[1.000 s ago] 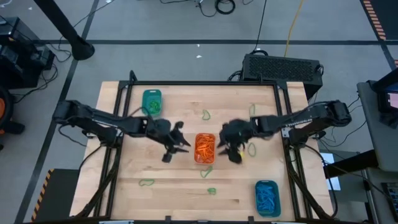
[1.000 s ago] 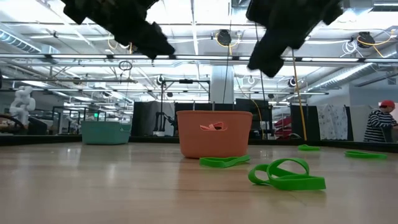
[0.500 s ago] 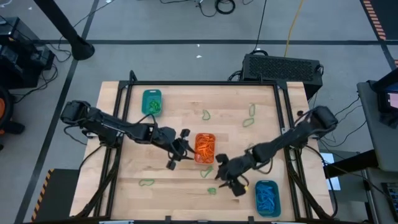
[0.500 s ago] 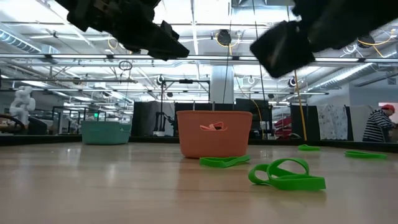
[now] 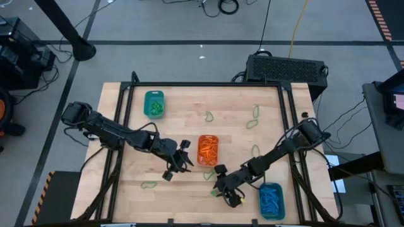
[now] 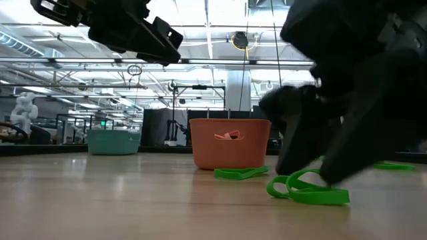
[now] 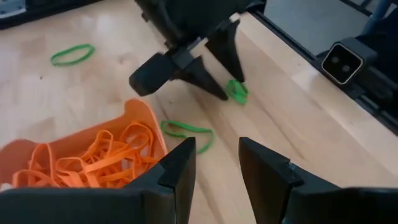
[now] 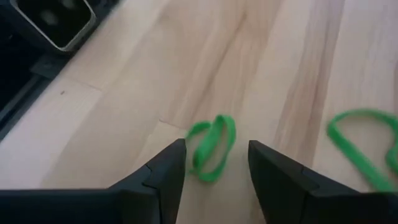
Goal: Sort rubber bands into baskets
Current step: Put the green rubber band into the green bin
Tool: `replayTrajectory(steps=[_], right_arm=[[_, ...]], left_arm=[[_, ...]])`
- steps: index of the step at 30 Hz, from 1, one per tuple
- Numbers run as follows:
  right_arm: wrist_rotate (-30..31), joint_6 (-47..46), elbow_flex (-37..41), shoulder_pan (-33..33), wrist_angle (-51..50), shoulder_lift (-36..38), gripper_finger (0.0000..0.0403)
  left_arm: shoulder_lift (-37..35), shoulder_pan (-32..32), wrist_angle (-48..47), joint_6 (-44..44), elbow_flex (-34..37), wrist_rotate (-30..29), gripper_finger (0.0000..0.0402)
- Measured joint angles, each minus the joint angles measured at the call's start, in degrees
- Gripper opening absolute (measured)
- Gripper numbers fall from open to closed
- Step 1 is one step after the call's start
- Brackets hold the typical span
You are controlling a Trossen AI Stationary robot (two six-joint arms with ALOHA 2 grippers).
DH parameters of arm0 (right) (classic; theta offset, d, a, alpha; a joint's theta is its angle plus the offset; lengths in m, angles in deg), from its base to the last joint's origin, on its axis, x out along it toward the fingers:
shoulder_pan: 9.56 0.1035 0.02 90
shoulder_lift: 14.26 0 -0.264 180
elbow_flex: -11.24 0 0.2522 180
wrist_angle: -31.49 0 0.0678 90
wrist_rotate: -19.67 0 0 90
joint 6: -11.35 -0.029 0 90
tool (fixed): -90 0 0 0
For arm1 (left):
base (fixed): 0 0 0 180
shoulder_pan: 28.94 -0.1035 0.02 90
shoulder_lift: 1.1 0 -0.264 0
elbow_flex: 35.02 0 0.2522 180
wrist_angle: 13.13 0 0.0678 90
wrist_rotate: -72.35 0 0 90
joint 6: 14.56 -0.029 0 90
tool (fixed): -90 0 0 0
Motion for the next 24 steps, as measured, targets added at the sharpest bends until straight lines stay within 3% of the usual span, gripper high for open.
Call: replayTrajectory(steps=[5,11,17,24], right_arm=[[-0.87,-2.27,-0.01,0.91,-0.77,-0.88,0.0139],[-2.03,-2.19,-0.19,1.49,0.04,-0.99,0.0017],[-2.01,-0.77,-6.26,0.84,-6.85,-1.03,0.0005],[0.32,2.31,-19.28,-1.20,-26.57,-1.03,0.0002]], left_arm=[[0.00,1.50,-0.66,0.93,0.00,-0.67,0.0130],[0.00,2.20,-0.89,0.93,0.00,-3.10,0.0130],[2.04,2.24,5.46,2.55,0.00,0.85,0.0130],[8.85,3.51,14.96,-0.47,-0.02,9.53,0.0130]])
